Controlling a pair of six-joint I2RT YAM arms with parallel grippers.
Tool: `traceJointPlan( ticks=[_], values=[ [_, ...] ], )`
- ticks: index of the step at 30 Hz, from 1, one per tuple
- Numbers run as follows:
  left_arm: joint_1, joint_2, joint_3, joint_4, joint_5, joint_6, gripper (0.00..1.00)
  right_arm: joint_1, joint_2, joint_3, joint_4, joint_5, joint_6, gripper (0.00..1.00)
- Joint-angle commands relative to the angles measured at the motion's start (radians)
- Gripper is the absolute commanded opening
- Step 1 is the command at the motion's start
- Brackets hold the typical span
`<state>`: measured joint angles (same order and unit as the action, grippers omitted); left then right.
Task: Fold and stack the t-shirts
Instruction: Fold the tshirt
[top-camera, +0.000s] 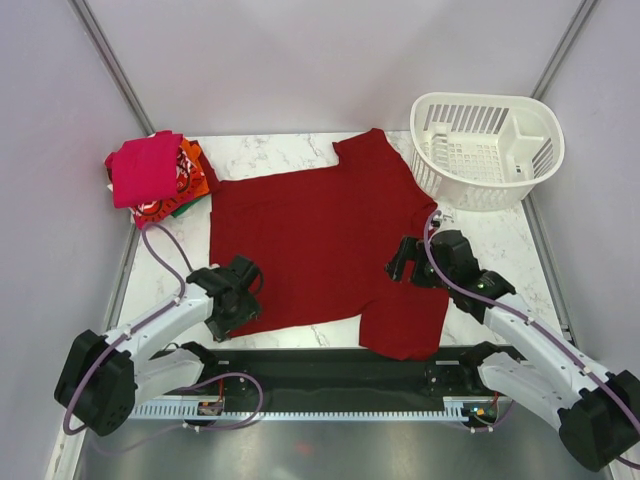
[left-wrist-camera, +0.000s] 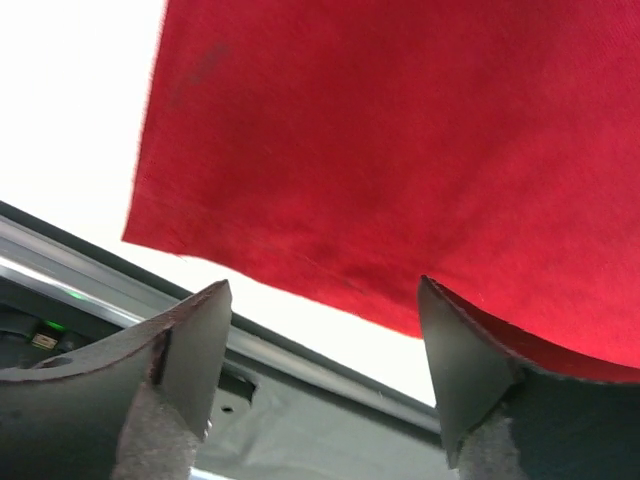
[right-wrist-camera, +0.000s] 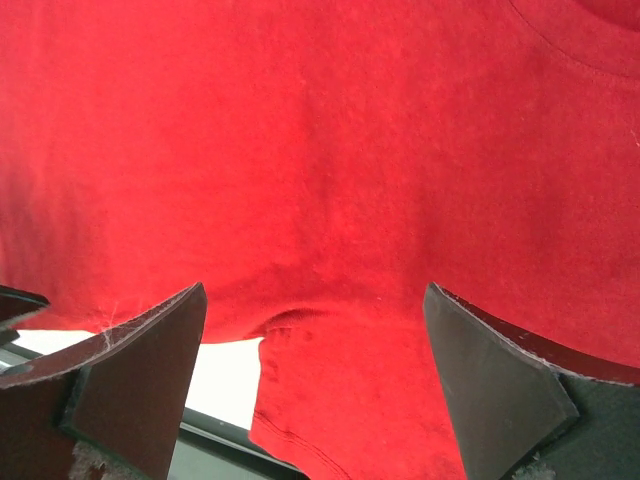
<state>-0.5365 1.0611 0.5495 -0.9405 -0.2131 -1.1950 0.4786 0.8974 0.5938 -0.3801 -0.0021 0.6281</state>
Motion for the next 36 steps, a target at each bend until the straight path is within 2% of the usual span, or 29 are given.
traceJointPlan(
  ticks=[1, 6, 9, 12, 13, 14, 15, 16, 18, 20, 21, 23, 26, 29, 33, 36],
  values=[
    [-0.002, 0.026, 0.000, -0.006, -0.124, -0.087, 0.80, 0.000, -0.018, -0.011, -0.017, 0.013, -0.024, 0.98],
    [0.000, 0.083, 0.027, 0.012, -0.169, -0.095, 0.77, 0.000, -0.018, -0.023, -0.011, 0.005, -0.027, 0.98],
    [0.000, 0.131, 0.032, 0.051, -0.187, -0.091, 0.70, 0.000, 0.000, -0.009, -0.013, 0.005, -0.033, 0.98],
    [0.000, 0.174, 0.018, 0.110, -0.171, -0.083, 0.53, 0.000, -0.003, 0.003, -0.029, 0.004, -0.031, 0.98],
    [0.000, 0.181, 0.017, 0.124, -0.169, -0.072, 0.40, 0.000, -0.009, 0.006, -0.054, 0.008, -0.031, 0.98],
    [0.000, 0.191, 0.013, 0.137, -0.167, -0.068, 0.32, 0.000, -0.017, 0.015, -0.072, 0.016, -0.030, 0.98],
    [0.000, 0.204, 0.015, 0.147, -0.166, -0.060, 0.26, 0.000, -0.040, 0.024, -0.103, 0.066, -0.025, 0.98],
    [0.000, 0.209, 0.023, 0.163, -0.166, -0.042, 0.14, 0.000, -0.054, 0.037, -0.187, 0.106, -0.019, 0.98],
    [0.000, 0.217, 0.041, 0.172, -0.170, -0.026, 0.04, 0.030, -0.106, 0.054, -0.255, 0.198, 0.057, 0.98],
    [0.000, 0.217, 0.055, 0.175, -0.178, -0.003, 0.02, 0.054, -0.123, 0.061, -0.302, 0.177, 0.129, 0.98],
    [0.000, 0.214, 0.062, 0.175, -0.184, 0.005, 0.02, 0.058, -0.111, 0.058, -0.298, 0.080, 0.163, 0.98],
    [0.001, 0.203, 0.085, 0.175, -0.209, 0.023, 0.02, 0.090, -0.088, 0.041, -0.312, 0.047, 0.209, 0.98],
    [0.030, 0.183, 0.118, 0.184, -0.230, 0.067, 0.02, 0.159, -0.069, -0.012, -0.358, 0.150, 0.280, 0.98],
    [0.108, 0.166, 0.136, 0.224, -0.213, 0.144, 0.02, 0.222, -0.060, -0.031, -0.430, 0.250, 0.381, 0.98],
    [0.125, 0.132, 0.113, 0.279, -0.161, 0.205, 0.02, 0.371, 0.073, 0.011, -0.511, 0.364, 0.491, 0.98],
    [0.125, 0.125, 0.102, 0.310, -0.128, 0.247, 0.02, 0.564, 0.174, 0.011, -0.539, 0.367, 0.611, 0.98]
  ],
)
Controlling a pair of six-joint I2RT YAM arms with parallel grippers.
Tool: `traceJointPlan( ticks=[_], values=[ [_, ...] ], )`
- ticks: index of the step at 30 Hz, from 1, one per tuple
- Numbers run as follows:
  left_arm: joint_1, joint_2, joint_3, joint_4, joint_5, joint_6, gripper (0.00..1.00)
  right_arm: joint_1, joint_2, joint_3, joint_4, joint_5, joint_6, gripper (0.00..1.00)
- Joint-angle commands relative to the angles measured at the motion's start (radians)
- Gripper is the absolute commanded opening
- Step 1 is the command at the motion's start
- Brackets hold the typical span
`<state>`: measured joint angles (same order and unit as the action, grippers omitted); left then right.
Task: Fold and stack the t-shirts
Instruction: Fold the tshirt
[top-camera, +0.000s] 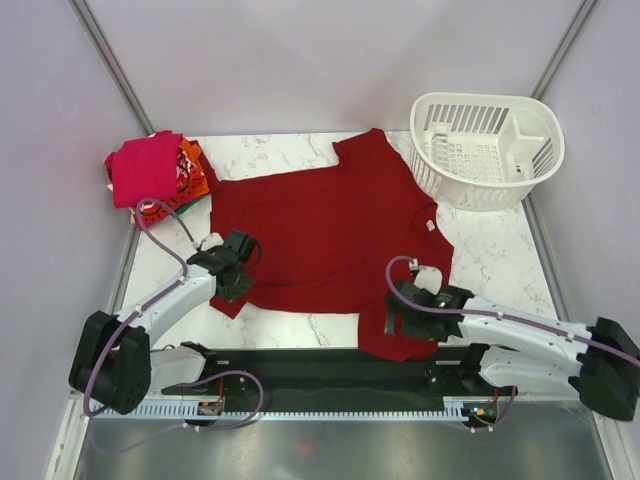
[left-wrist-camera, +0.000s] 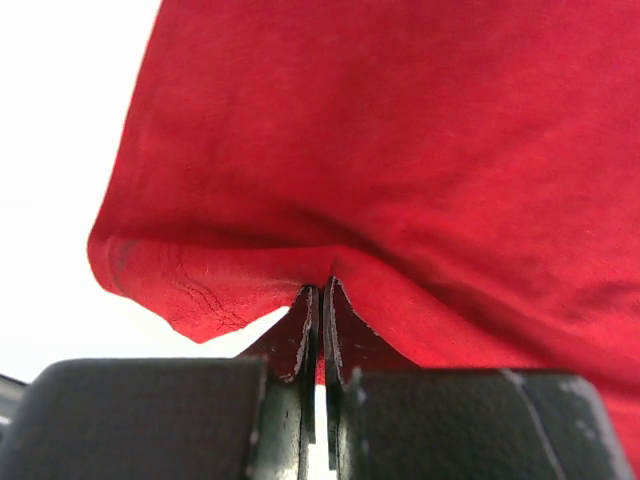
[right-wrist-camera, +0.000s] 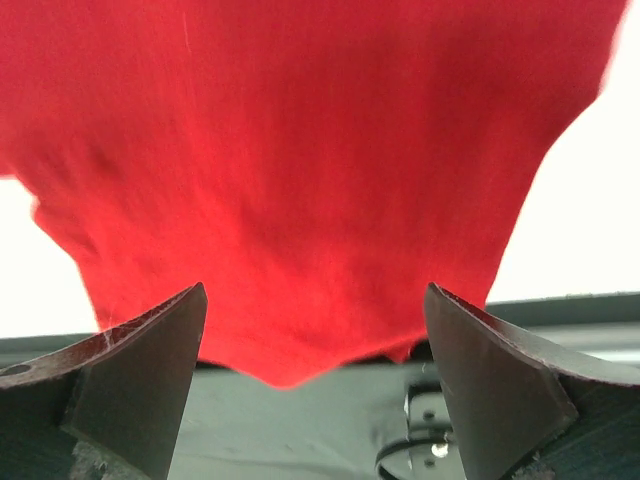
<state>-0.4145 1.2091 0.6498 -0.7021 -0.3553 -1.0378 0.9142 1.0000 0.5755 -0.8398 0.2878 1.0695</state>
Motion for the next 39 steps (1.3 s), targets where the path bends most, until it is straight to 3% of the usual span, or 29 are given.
traceJointPlan(
  ticks=[1, 6, 11, 16, 23, 30, 39],
  values=[
    [0.003, -0.023, 0.001, 0.075, 0.021, 0.097, 0.02, 0.165, 0.086, 0.023, -0.081, 0.074, 0.202, 0.98],
    [0.005, -0.032, -0.025, 0.104, 0.036, 0.130, 0.02, 0.282, 0.091, -0.049, -0.073, 0.033, 0.339, 0.98],
    [0.006, -0.034, -0.056, 0.141, 0.055, 0.147, 0.02, 0.302, 0.012, -0.065, -0.090, 0.033, 0.372, 0.96],
    [0.006, -0.034, -0.084, 0.164, 0.075, 0.145, 0.02, 0.304, 0.083, -0.033, -0.082, 0.114, 0.343, 0.90],
    [0.006, -0.060, -0.098, 0.164, 0.079, 0.166, 0.02, 0.253, 0.043, -0.100, -0.015, 0.171, 0.322, 0.52],
    [0.006, -0.107, -0.096, 0.150, 0.134, 0.199, 0.02, 0.219, -0.080, -0.115, -0.005, 0.169, 0.265, 0.00],
    [-0.020, -0.261, -0.078, -0.017, 0.349, 0.147, 0.02, 0.219, -0.115, 0.010, -0.145, 0.139, 0.201, 0.00]
  ],
)
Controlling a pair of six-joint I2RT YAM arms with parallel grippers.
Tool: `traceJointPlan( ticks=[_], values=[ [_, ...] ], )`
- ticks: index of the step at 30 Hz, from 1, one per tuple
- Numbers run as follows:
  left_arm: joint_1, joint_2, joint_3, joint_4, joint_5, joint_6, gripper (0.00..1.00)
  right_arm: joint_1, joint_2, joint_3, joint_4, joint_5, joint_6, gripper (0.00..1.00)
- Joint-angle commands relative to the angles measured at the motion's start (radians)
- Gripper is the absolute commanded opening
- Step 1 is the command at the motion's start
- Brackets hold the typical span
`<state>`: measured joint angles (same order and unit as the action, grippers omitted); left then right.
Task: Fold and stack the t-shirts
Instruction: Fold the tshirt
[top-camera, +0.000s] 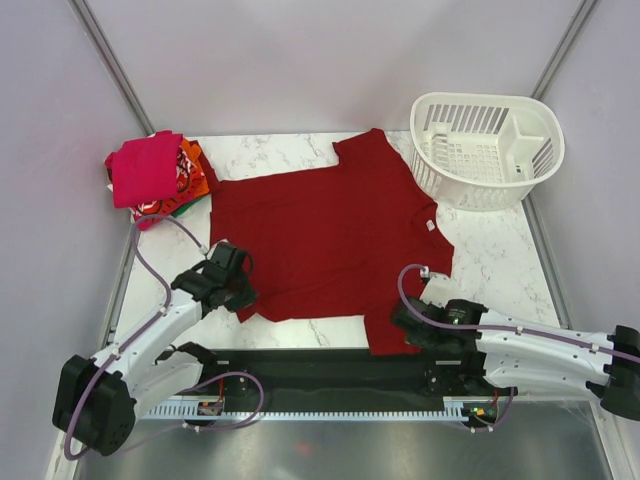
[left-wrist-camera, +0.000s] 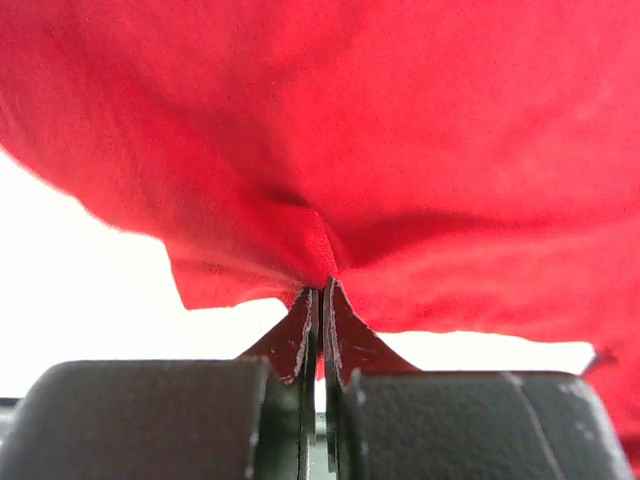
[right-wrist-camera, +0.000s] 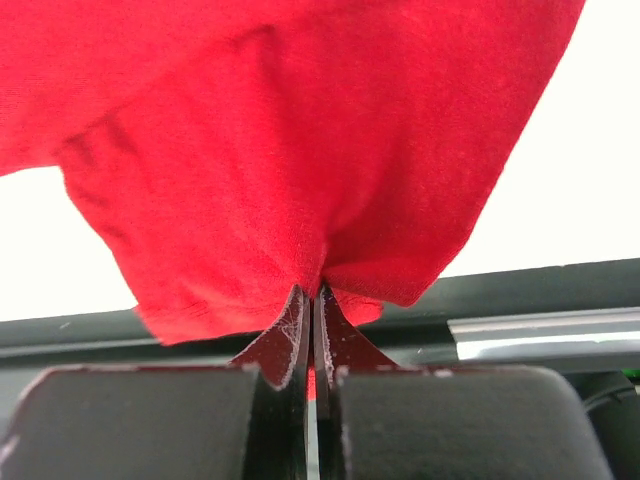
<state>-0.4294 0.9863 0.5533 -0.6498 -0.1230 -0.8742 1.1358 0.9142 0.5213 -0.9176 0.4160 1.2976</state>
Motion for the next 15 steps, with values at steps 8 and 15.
traceJointPlan(
  ticks=[8, 15],
  values=[
    [-0.023, -0.118, 0.108, -0.235, 0.172, -0.019, 0.02, -0.002, -0.046, 0.290, -0.156, 0.087, -0.084, 0.00],
    [-0.020, -0.055, 0.256, -0.343, 0.131, 0.119, 0.02, -0.183, 0.063, 0.456, -0.080, 0.071, -0.356, 0.00]
  ],
)
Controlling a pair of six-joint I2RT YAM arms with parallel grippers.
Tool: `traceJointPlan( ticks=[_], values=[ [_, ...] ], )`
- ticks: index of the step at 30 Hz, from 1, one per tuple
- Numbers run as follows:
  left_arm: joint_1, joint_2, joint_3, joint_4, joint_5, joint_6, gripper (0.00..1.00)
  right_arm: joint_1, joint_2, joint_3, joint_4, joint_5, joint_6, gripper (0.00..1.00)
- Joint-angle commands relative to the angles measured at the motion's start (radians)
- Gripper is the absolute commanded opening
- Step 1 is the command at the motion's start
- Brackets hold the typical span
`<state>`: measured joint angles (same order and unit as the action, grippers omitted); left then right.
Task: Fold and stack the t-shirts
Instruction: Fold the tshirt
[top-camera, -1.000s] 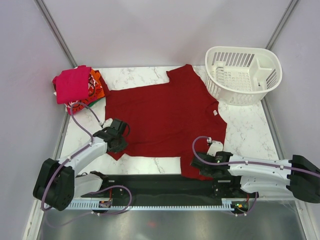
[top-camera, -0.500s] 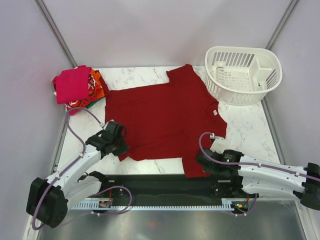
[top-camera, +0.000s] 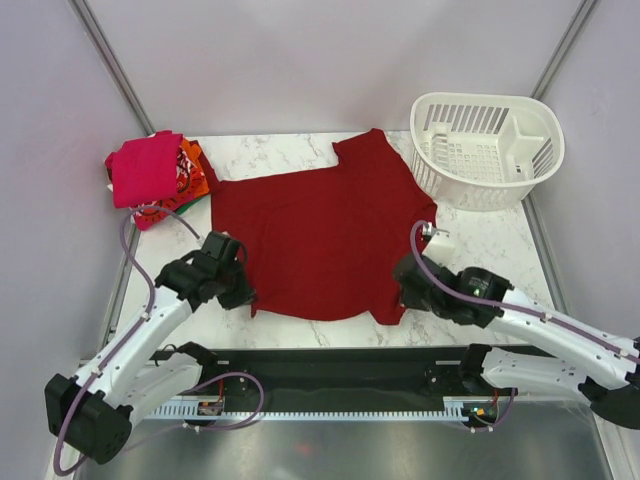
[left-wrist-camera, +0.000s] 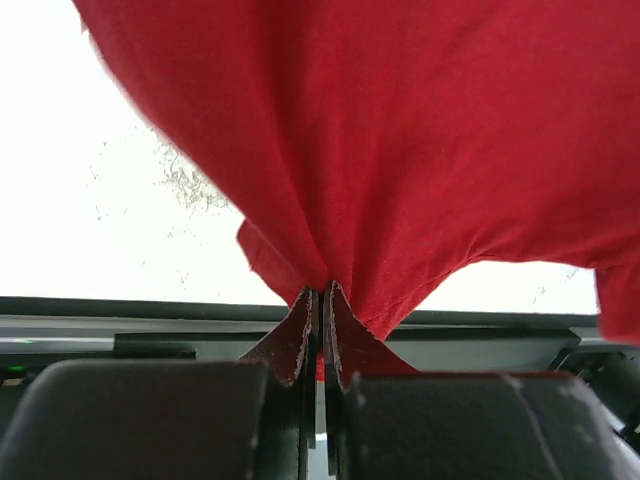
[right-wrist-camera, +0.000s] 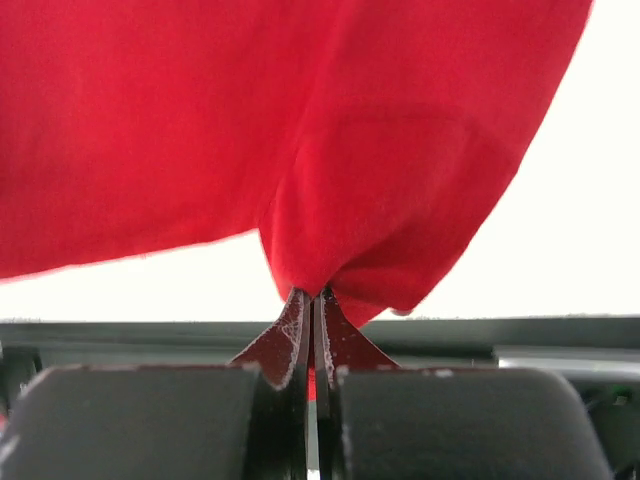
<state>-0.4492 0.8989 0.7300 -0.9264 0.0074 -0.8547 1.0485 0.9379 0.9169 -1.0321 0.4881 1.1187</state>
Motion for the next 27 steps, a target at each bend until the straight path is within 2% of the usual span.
traceJointPlan(
  ticks=[1, 2, 5, 9, 14, 27],
  values=[
    [0.001, 0.076, 0.092, -0.069, 0.003, 0.118, 0.02, -0.134, 0.053, 0.080, 0.061, -0.037, -0.216, 0.00],
    [0.004, 0.099, 0.123, -0.069, 0.005, 0.155, 0.02, -0.210, 0.080, 0.092, 0.082, -0.064, -0.258, 0.00],
    [0.020, 0.193, 0.202, -0.072, 0.000, 0.238, 0.02, -0.312, 0.166, 0.163, 0.139, -0.124, -0.373, 0.00],
    [0.038, 0.310, 0.327, -0.097, -0.058, 0.321, 0.02, -0.396, 0.304, 0.311, 0.145, -0.121, -0.485, 0.00],
    [0.089, 0.496, 0.483, -0.118, -0.106, 0.416, 0.02, -0.513, 0.485, 0.439, 0.185, -0.206, -0.569, 0.00],
    [0.216, 0.880, 0.776, -0.155, -0.130, 0.554, 0.02, -0.593, 0.956, 0.881, 0.178, -0.224, -0.655, 0.00]
  ],
)
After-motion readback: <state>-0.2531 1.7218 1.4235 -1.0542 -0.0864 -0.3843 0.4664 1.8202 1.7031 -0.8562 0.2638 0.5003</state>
